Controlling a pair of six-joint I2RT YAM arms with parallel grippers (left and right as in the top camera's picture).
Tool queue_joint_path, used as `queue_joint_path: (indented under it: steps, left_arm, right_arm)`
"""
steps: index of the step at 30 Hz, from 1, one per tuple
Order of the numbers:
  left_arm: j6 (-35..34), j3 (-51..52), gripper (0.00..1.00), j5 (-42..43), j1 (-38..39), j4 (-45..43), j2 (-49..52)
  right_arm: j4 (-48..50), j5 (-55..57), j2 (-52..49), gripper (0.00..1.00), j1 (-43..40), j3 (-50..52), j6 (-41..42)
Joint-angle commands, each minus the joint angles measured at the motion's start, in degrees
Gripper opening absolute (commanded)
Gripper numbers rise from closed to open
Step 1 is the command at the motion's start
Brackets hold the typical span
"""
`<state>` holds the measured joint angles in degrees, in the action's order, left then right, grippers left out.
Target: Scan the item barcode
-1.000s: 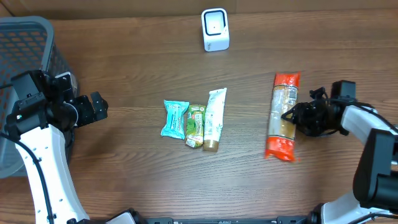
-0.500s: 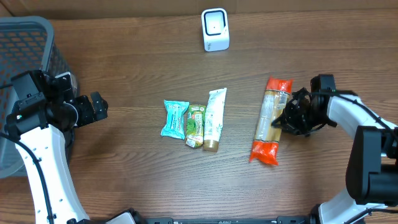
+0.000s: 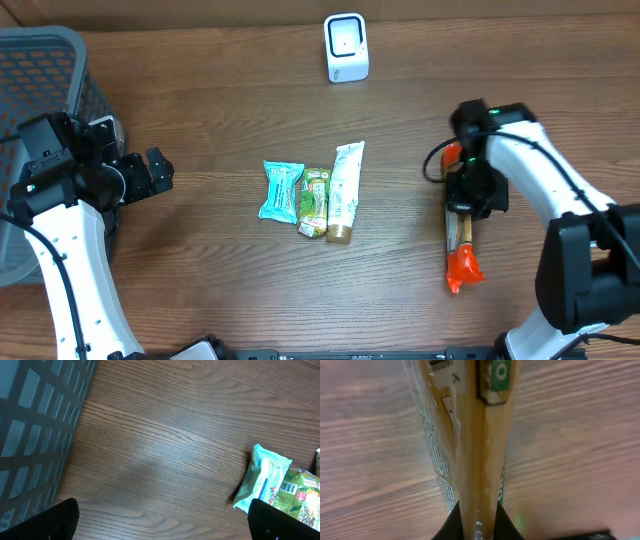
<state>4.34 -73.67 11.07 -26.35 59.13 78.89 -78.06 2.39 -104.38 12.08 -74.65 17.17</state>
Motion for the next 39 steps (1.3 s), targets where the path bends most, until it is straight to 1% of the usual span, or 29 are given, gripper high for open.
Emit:
queue_joint_path:
  steps: [1,2,5,8,9,11,14,18,22,23,25,29,31,35,36,37,38,39]
  left_arm:
    - [-1.2,-0.6,0.99,-0.1,-0.2,0.0,0.3]
    - [-1.2,-0.6,1.00,-0.1,-0.2,0.0,0.3]
    - [-1.2,-0.6,1.00,-0.1,-0.2,0.0,0.3]
    - [-1.2,-0.6,0.99,-0.1,-0.2,0.0,0.3]
    - [-1.2,-0.6,1.00,-0.1,-0.2,0.0,0.3]
    - [-1.2,-0.6,1.00,-0.1,-0.2,0.0,0.3]
    - [-1.2,-0.6,0.99,-0.1,-0.2,0.0,0.3]
    - [-1.2,-0.6,1.00,-0.1,-0.2,0.0,0.3]
    - [-1.2,-0.6,1.00,-0.1,-0.2,0.0,0.3]
    - [-1.2,-0.6,0.99,-0.1,-0.2,0.0,0.3]
    - [-1.2,-0.6,1.00,-0.1,-0.2,0.0,0.3]
    - [-1.2,-0.6,1.00,-0.1,-0.2,0.0,0.3]
    - [-1.2,-0.6,1.00,-0.1,-0.2,0.0,0.3]
    - [-1.2,-0.6,1.00,-0.1,-0.2,0.0,0.3]
    - [-1.2,-0.6,1.00,-0.1,-0.2,0.0,0.3]
    - [-1.2,-0.6,0.99,-0.1,-0.2,0.0,0.3]
    - [-1.2,-0.6,1.00,-0.1,-0.2,0.0,0.3]
    - [-1.2,-0.6,0.99,-0.1,-0.2,0.0,0.3]
  right_arm:
    - [0.5,6.5,-0.1,0.05,4.9,-1.6,2.6]
    - [1.2,6.6,-0.1,0.07,5.9,-1.6,2.6]
    - [2.8,6.4,-0.1,0.30,8.0,-1.6,2.6]
    - [3.9,3.9,-0.1,0.58,9.4,-1.6,1.9]
    - [4.5,1.3,-0.1,0.72,9.7,-1.6,0.3]
    - [5.5,-2.9,-0.1,0.77,9.8,-1.6,-2.6]
    - [5.8,-3.1,-0.1,0.86,8.9,-1.6,-2.4]
    - [5.8,-3.2,-0.1,0.88,5.6,-1.6,-2.2]
    - [7.5,-3.2,-0.1,0.99,2.0,-0.7,-2.2]
    - [8.9,-3.4,-0.1,1.00,1.3,0.3,-2.2]
    - [12.0,-5.0,-0.2,1.00,0.2,3.1,-2.3]
    - [16.7,-13.1,-0.2,0.99,-0.4,7.4,-5.3]
    - [18.5,-13.6,-0.2,0.98,-0.4,9.0,-5.3]
    - [23.1,-14.7,-0.2,0.92,-0.4,12.9,-5.2]
    - [24.4,-15.2,-0.2,0.89,-0.4,14.2,-5.0]
    - [25.9,-15.6,-0.2,0.82,-0.4,15.7,-4.6]
    - [26.3,-15.6,-0.2,0.79,-0.5,16.3,-4.2]
    - [27.3,-15.6,-0.2,0.73,-0.7,17.4,-3.4]
